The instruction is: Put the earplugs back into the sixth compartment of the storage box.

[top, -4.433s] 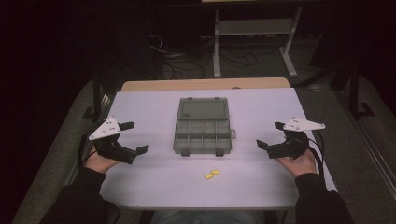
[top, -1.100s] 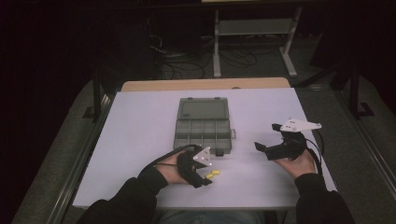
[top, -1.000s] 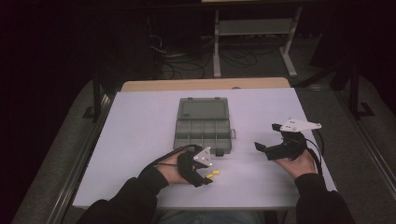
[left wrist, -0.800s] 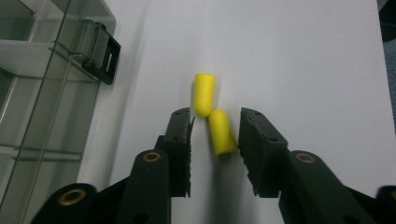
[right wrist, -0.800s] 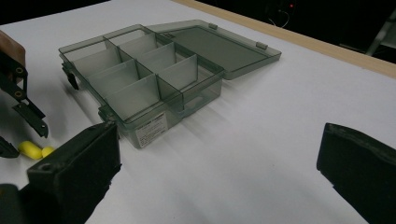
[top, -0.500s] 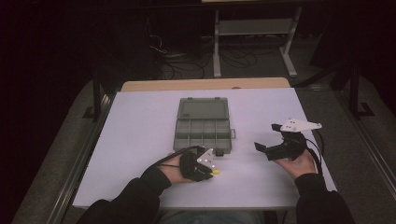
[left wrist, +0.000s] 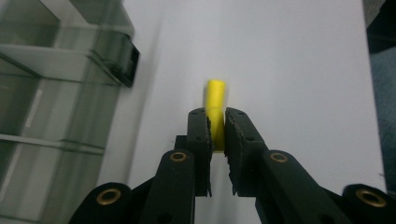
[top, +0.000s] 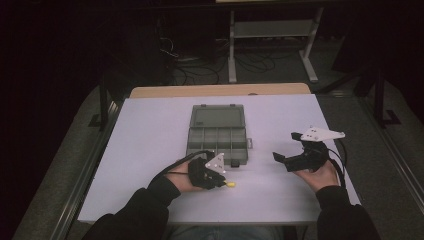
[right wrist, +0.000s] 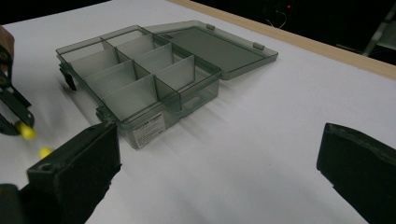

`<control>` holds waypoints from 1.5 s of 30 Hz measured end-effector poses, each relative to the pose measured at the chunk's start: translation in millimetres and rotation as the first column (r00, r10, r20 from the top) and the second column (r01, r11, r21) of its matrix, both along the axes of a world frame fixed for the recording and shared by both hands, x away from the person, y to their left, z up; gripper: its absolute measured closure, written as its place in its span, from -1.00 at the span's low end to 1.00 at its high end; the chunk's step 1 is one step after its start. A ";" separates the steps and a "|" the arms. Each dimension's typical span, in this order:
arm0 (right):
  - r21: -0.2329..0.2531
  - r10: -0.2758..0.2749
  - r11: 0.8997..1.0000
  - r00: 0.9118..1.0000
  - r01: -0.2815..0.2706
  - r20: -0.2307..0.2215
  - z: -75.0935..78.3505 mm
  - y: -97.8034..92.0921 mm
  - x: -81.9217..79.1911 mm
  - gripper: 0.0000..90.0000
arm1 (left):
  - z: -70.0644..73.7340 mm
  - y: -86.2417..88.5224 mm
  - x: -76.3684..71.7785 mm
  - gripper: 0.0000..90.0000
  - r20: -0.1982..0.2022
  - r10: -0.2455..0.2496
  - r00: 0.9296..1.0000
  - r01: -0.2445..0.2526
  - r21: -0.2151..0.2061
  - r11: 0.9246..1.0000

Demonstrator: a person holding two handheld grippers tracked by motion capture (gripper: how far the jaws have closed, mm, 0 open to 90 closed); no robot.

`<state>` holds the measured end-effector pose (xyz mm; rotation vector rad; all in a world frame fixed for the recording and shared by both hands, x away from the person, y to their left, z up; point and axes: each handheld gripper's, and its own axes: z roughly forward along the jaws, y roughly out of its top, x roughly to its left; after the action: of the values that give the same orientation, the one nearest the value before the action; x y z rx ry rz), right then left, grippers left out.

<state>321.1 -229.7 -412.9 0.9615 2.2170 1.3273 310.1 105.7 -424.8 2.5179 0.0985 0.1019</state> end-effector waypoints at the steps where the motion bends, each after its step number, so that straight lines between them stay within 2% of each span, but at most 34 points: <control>1: 0.000 0.000 1.000 1.000 0.000 0.000 0.1 -0.1 -0.1 -1.00 | 3.6 1.5 1.2 0.78 0.003 -0.001 1.000 0.001 -0.002 1.000; 8: -0.002 0.000 1.000 1.000 0.000 -0.005 -0.6 0.3 0.3 -1.00 | 27.3 12.6 10.8 0.78 0.022 0.022 0.999 -0.021 -0.042 0.999; 16: 0.000 0.001 1.000 1.000 -0.001 -0.004 -0.7 0.2 0.5 -1.00 | 56.7 21.8 22.5 0.78 0.057 0.043 0.997 -0.039 -0.064 0.997; 22: 0.000 0.002 1.000 1.000 -0.002 -0.006 -0.7 0.3 0.4 -1.00 | 65.8 25.4 29.4 0.78 0.068 0.060 0.996 -0.056 -0.064 0.996; 30: 0.000 0.003 1.000 1.000 -0.003 -0.008 -1.0 0.4 0.7 -1.00 | 65.6 32.0 43.9 0.78 0.059 0.104 0.993 -0.099 -0.074 0.992; 35: 0.000 0.004 1.000 1.000 -0.004 -0.009 -1.0 0.6 0.7 -1.00 | 56.9 37.7 56.3 0.78 0.046 0.146 0.988 -0.143 -0.070 0.987; 45: -0.002 0.008 1.000 1.000 -0.009 -0.010 -1.5 1.1 1.2 -1.00 | 40.1 40.7 67.8 0.78 0.035 0.188 0.981 -0.186 -0.053 0.981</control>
<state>322.3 -228.7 -414.5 0.9611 2.2319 1.3266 377.9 146.5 -384.7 2.4507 0.3183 0.2233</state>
